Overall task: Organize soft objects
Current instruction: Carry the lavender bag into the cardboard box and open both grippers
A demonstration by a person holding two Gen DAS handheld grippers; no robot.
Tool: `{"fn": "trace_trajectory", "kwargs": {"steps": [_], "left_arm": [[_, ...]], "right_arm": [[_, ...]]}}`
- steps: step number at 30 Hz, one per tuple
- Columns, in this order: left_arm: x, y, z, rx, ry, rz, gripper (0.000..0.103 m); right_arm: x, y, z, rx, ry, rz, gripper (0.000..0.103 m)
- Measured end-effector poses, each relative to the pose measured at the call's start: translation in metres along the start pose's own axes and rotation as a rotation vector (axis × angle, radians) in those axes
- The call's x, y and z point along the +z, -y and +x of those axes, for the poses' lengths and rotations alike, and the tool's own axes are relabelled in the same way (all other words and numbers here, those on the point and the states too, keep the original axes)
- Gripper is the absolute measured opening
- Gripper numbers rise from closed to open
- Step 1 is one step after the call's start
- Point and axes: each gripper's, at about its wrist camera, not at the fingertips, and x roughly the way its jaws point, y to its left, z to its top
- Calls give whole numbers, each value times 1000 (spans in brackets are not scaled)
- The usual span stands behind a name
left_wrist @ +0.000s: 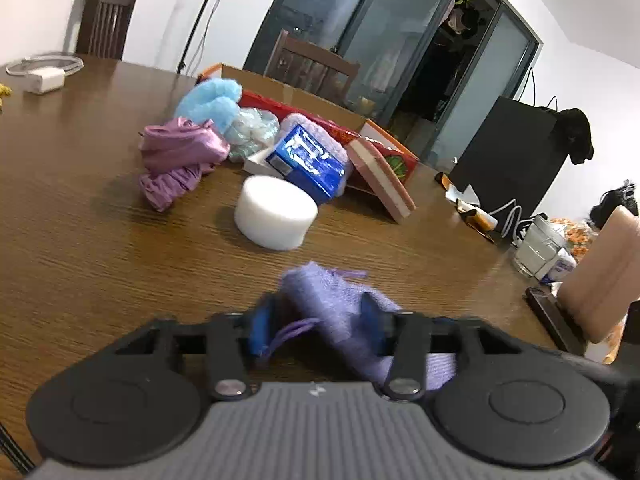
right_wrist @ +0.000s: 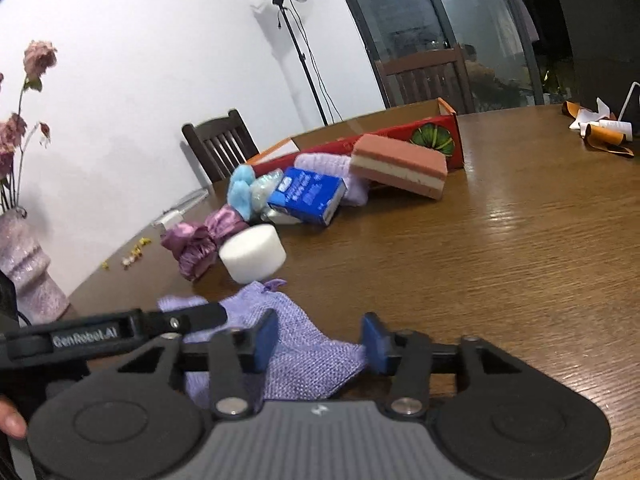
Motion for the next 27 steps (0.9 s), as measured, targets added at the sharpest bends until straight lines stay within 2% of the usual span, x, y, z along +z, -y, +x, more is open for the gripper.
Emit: {"fn": "trace_trajectory", "kwargs": {"steps": [1,2,6,7,8,10,12,13,16,19,21,24,26,27], "left_arm": [[0,-1,2,-20,-10,-6,22],[-1,-1,3,-29,-14,-11,18],[-2,1,3,-17,-6,2,13],[-2,1,2,-14,-2,4,12],[-1,2,0,-3,5,10,12],[-1,2,-6,47,36,25,11],[-3,2,-11,82,63,24,11],[-3,1,-12,87,69,10,11],[-9,2,-16,106,97,-39,11],[-16,7,-19,141,117,-44,11],[-23,12,-22,159,122,-37,11],[-35,22,-26,166,111,1,11],[-39,26,-30,175,123,21,11],[-39,27,-31,169,123,23,11]], "right_arm": [[-2,-3,2,-20,-11,-38,0],[-4,-6,3,-34,-8,-65,0],[-5,-10,2,-20,-8,-78,2],[-4,-8,2,-18,-9,-67,9],[-2,-4,-1,-18,1,-32,11],[4,4,-11,-6,35,30,21],[8,9,-26,25,61,57,36],[7,8,-31,49,54,50,47],[-1,2,-38,117,12,43,49],[-11,1,-34,172,-29,111,51],[-14,1,-27,185,-49,145,51],[-16,0,-20,184,-34,176,47],[-15,0,-18,203,-16,197,24],[-14,-1,-15,210,-9,200,20]]}}
